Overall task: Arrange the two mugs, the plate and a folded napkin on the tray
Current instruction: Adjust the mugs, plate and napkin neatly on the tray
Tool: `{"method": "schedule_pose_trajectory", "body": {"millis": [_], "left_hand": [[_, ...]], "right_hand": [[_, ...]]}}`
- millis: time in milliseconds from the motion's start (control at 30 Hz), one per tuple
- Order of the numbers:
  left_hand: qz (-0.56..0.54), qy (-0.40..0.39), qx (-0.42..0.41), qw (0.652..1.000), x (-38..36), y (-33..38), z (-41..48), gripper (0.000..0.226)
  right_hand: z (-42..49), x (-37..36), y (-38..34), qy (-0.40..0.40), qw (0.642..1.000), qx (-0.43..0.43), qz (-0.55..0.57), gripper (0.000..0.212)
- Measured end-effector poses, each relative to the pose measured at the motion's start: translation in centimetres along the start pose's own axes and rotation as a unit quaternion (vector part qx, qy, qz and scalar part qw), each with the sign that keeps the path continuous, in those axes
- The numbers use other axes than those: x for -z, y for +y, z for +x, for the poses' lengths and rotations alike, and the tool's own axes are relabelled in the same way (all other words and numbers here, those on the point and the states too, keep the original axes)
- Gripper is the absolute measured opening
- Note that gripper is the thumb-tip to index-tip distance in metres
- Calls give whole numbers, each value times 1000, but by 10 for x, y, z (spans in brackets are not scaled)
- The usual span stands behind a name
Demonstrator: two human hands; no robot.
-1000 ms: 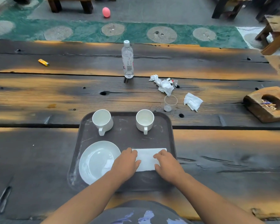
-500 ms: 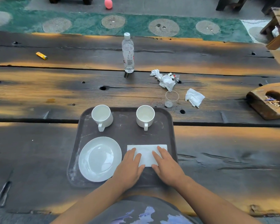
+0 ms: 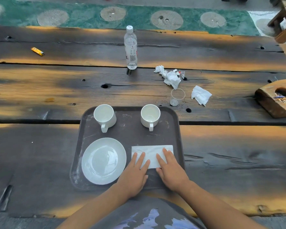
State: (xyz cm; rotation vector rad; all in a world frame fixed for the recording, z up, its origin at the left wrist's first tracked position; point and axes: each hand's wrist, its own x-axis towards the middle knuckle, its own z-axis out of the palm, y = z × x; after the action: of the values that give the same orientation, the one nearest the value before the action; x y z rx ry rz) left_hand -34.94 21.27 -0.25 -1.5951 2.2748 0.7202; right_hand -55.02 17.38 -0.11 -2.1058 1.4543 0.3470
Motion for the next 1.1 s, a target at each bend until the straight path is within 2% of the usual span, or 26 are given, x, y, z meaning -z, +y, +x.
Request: {"method": "schedule_pose_trajectory", "body": {"millis": [1100], "left_hand": [[-21, -4, -6, 1000, -3, -7, 1, 70]], "right_hand": [[3, -8, 0, 15, 1000, -11, 22, 67]]}}
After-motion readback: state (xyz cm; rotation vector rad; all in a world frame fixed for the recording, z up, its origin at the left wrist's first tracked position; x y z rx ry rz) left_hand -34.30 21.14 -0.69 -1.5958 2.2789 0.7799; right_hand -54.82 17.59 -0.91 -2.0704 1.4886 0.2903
